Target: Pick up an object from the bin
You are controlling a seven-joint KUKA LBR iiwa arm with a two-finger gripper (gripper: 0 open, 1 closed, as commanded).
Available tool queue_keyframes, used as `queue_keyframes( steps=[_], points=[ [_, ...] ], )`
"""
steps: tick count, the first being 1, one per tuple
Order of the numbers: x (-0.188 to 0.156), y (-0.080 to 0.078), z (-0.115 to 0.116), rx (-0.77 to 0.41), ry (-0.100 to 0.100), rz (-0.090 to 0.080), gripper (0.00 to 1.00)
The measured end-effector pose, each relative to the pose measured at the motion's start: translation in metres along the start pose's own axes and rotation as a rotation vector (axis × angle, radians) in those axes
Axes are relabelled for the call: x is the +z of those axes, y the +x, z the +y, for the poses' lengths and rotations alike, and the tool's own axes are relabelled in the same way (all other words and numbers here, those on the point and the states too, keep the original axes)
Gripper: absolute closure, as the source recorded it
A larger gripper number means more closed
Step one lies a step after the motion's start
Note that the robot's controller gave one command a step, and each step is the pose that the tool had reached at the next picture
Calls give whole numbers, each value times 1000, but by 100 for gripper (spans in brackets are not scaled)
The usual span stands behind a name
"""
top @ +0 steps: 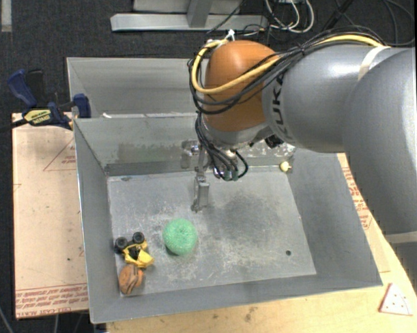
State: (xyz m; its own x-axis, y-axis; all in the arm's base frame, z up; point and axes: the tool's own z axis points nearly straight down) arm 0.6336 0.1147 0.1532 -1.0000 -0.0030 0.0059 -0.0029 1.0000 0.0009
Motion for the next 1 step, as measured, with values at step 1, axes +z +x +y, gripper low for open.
queue_keyframes(
  steps=[1],
  points=[
    [-5,-2,0,2,-1,-8,0]
  ],
)
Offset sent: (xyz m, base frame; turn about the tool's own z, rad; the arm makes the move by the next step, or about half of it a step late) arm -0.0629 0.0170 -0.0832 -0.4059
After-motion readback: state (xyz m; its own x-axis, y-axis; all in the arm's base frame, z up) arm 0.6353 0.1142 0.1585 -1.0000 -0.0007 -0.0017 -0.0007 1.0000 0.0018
